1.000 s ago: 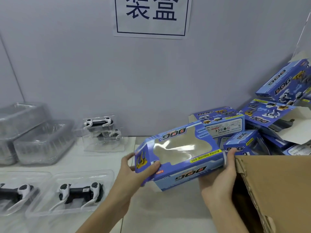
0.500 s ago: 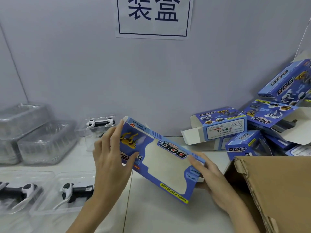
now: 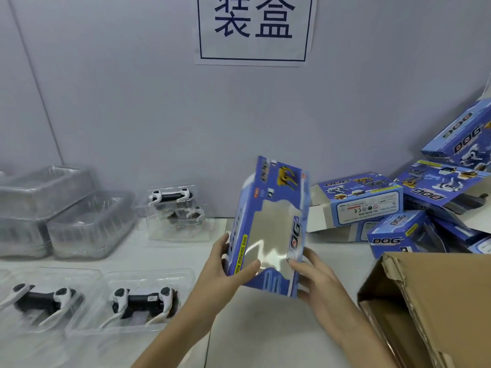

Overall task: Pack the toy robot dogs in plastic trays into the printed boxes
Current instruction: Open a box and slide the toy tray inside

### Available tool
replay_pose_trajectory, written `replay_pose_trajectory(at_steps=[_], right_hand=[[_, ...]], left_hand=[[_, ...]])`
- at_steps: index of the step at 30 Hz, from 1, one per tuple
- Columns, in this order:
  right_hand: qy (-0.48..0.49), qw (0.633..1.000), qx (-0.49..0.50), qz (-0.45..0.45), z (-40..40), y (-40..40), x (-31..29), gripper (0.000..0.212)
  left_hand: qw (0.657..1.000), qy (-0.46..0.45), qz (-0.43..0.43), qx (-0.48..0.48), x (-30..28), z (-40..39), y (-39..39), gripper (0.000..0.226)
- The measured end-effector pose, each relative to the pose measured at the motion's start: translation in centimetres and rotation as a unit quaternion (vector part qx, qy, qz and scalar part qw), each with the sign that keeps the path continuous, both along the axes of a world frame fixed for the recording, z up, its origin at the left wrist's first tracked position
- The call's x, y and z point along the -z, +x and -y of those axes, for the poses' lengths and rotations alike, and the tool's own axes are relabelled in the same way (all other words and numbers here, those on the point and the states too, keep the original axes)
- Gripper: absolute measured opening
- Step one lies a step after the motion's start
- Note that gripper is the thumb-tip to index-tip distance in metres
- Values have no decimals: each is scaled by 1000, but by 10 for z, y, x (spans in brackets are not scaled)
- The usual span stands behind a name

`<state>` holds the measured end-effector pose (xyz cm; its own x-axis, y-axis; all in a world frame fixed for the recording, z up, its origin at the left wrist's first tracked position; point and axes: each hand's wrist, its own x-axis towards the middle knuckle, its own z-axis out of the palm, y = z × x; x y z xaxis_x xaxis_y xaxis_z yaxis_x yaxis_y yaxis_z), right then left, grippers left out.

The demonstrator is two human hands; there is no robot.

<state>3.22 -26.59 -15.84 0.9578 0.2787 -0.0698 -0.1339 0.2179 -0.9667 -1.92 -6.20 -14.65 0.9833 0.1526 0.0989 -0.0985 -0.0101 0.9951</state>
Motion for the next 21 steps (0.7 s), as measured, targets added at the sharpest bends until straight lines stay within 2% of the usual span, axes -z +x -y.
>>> replay_pose_trajectory(at_steps=[3,7,10,12,13,15,18,21], right_hand=[[37,998,41,21,-3,0,-4,34],[7,993,97,66,-3,1,-2,54],[-7,986,130,105,-2,2,4,36],[-99,966,195,137,-3,5,12,28],[-145,953,222,145,-5,5,14,31],[-146,947,246,144,-14,-1,15,38],[-35,976,170,131,-31,-15,6,60],[-45,967,152,197,-43,-25,0,94]], left_hand=[[999,-10,13,50,1,-3,0,92],[996,-27,5,80,5,0,0,87],[999,29,14,36,5,10,-3,74],[996,81,41,-17,8,20,-6,74],[992,103,59,-44,11,26,-8,80],[981,148,84,-89,15,35,-11,92],[963,235,100,-89,19,39,-14,94],[900,386,202,-37,23,37,-17,81]])
